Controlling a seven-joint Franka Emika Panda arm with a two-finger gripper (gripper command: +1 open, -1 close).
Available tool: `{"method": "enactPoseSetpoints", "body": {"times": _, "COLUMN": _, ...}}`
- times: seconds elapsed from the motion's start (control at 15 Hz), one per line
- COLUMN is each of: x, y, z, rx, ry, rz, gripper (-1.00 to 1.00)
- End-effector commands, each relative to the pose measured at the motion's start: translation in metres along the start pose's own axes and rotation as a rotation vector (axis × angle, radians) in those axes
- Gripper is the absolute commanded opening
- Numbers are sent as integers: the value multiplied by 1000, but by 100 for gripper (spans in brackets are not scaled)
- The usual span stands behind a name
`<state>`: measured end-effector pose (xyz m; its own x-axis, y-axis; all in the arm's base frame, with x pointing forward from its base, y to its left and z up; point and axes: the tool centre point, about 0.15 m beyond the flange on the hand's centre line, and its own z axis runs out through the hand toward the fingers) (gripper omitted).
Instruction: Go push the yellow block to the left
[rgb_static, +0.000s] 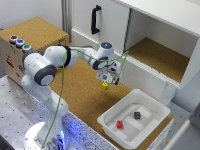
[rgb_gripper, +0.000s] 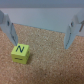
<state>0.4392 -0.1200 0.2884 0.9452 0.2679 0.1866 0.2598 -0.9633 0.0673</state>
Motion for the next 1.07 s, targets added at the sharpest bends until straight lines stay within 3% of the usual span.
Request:
{"method": "enactPoseSetpoints", "body": {"times": 0.0, "x": 15, "y": 15, "z": 47, "rx": 63, "ry": 42, "rz": -42, "gripper": -100}}
{"method": "enactPoseSetpoints", "body": {"times": 0.47, "x": 22, "y": 5, "z": 68, "rx": 89, "ry": 29, "rz": -43, "gripper": -100}}
{"method": "enactPoseSetpoints", "body": {"times": 1.0, "x": 35, "y": -49, "z": 87, "rx": 169, "ry": -3, "rz": -92, "gripper": -100}}
